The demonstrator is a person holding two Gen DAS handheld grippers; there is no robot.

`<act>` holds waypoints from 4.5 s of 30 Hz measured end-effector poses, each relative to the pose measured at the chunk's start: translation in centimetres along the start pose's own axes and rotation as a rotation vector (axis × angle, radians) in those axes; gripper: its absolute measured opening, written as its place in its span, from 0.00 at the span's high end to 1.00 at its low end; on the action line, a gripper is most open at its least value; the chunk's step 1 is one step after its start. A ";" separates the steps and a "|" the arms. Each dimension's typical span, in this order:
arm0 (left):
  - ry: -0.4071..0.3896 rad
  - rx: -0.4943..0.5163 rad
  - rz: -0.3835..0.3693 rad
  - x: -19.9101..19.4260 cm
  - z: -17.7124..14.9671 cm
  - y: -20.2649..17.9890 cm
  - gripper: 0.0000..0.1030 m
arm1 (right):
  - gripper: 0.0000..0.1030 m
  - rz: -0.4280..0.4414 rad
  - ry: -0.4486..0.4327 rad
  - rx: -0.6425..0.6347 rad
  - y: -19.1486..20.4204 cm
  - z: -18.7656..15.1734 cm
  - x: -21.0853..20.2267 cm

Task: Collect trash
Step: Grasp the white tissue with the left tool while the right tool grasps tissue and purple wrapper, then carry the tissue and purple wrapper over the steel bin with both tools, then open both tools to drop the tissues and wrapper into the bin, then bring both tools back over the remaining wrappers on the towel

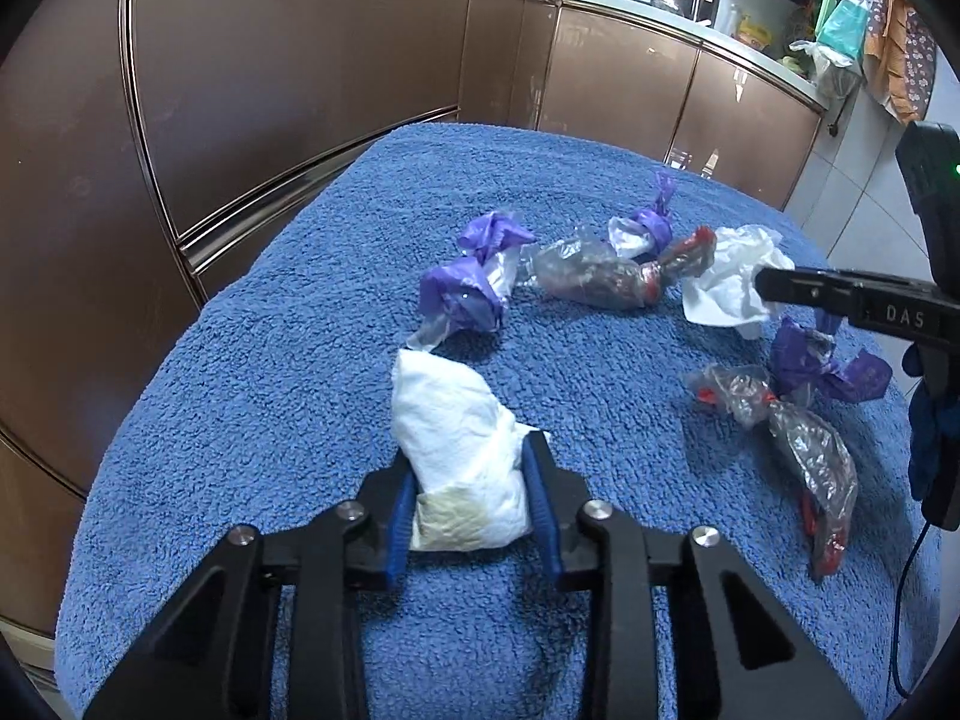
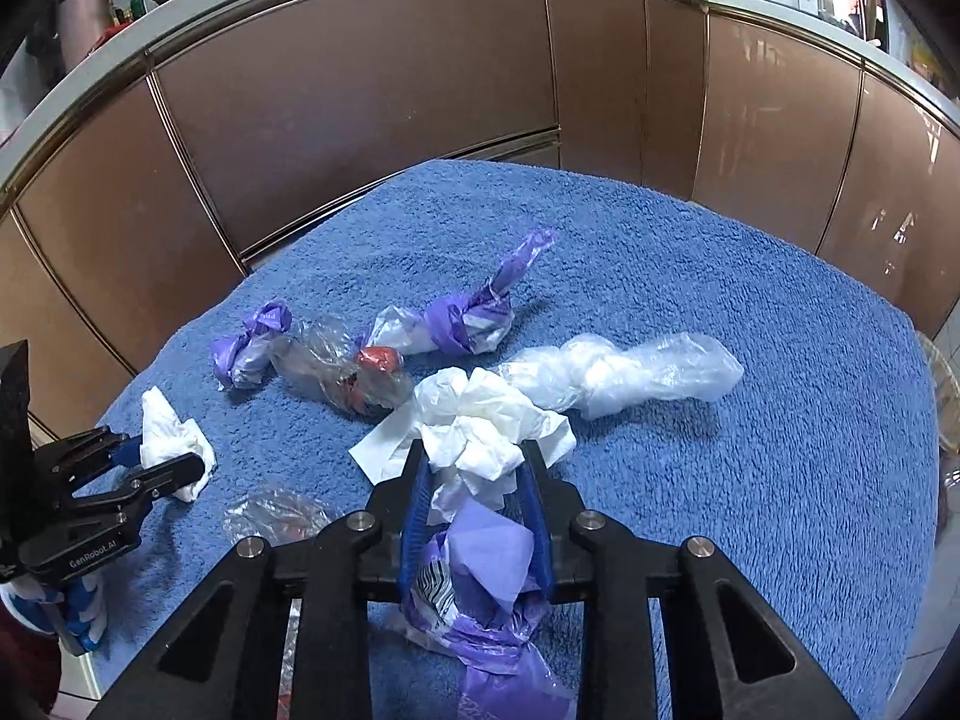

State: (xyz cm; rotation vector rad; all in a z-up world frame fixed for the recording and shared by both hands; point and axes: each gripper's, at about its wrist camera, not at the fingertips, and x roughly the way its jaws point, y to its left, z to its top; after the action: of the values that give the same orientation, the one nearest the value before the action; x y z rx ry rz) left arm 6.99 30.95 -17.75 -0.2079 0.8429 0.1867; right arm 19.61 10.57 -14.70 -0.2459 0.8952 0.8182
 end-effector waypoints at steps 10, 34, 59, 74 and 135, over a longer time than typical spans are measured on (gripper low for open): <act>-0.005 -0.017 -0.010 -0.1 0.0 0.6 0.82 | 0.84 -0.005 -0.065 -0.032 0.9 1.0 -1.6; -0.141 -0.045 -0.056 -9.5 -1.1 0.2 0.90 | 0.84 -0.012 -0.322 -0.021 3.1 -1.7 -17.2; -0.376 0.145 -0.200 -23.6 0.9 -12.1 0.90 | 0.84 -0.208 -0.607 0.163 -0.5 -13.0 -35.4; -0.248 0.374 -0.378 -17.3 5.1 -29.4 0.90 | 0.84 -0.376 -0.585 0.381 -9.8 -18.9 -35.8; 0.009 0.453 -0.555 2.0 6.5 -50.8 0.51 | 0.53 -0.586 -0.230 0.712 -26.5 -24.2 -23.0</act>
State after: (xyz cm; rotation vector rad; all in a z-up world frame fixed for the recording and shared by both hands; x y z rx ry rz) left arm 25.39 -16.18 -9.52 -0.0103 0.7859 -0.5224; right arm 16.21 -31.91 -15.57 0.2074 0.7850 -0.0407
